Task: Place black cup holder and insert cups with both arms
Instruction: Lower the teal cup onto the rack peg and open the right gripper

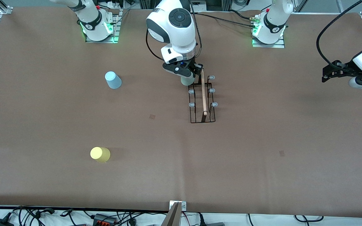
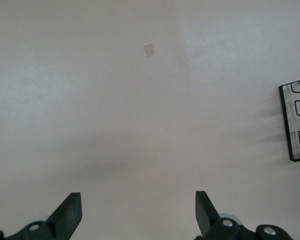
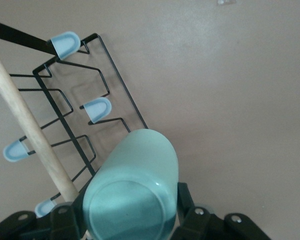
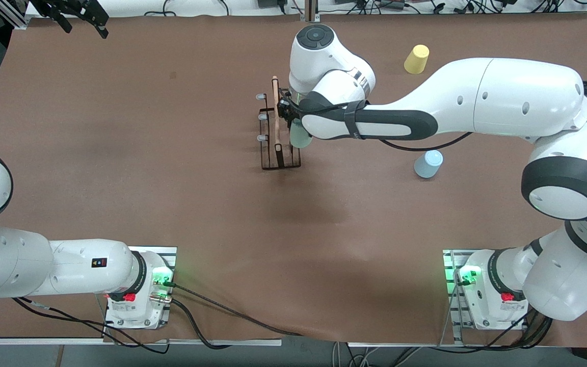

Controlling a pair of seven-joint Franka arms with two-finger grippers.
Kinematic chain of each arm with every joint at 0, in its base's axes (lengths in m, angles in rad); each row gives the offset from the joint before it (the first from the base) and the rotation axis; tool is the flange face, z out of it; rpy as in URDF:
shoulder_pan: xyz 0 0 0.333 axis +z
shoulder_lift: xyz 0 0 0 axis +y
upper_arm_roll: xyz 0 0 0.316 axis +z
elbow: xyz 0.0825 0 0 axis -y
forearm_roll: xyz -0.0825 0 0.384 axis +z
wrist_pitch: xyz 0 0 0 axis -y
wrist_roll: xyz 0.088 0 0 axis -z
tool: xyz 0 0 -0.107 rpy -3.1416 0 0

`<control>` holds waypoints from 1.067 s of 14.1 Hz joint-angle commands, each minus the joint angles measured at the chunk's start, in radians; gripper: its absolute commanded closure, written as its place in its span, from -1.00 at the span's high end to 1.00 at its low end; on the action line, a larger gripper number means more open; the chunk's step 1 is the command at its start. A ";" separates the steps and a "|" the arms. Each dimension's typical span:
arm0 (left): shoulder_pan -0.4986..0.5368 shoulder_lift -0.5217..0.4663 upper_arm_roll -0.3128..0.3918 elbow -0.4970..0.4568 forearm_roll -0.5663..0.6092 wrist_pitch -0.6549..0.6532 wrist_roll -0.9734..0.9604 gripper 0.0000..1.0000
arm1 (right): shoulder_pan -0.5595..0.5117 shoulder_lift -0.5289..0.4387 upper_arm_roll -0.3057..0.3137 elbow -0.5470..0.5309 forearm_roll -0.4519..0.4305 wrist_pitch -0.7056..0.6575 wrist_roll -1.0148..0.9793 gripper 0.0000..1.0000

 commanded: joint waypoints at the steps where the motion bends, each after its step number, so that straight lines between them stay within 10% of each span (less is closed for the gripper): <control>1: -0.005 -0.008 -0.001 0.013 -0.013 -0.022 -0.011 1.00 | -0.002 -0.026 0.011 -0.027 -0.021 0.005 0.033 -0.75; 5: -0.014 -0.002 -0.009 0.040 -0.010 -0.025 -0.017 1.00 | -0.002 -0.003 0.011 -0.027 -0.021 0.063 0.033 -0.15; 7: -0.014 0.000 -0.009 0.041 -0.010 -0.025 -0.017 1.00 | -0.002 0.003 0.011 -0.027 -0.020 0.067 0.033 0.99; 15: -0.014 0.000 -0.009 0.041 -0.010 -0.027 -0.017 1.00 | -0.192 -0.049 0.011 -0.044 -0.032 0.002 -0.241 1.00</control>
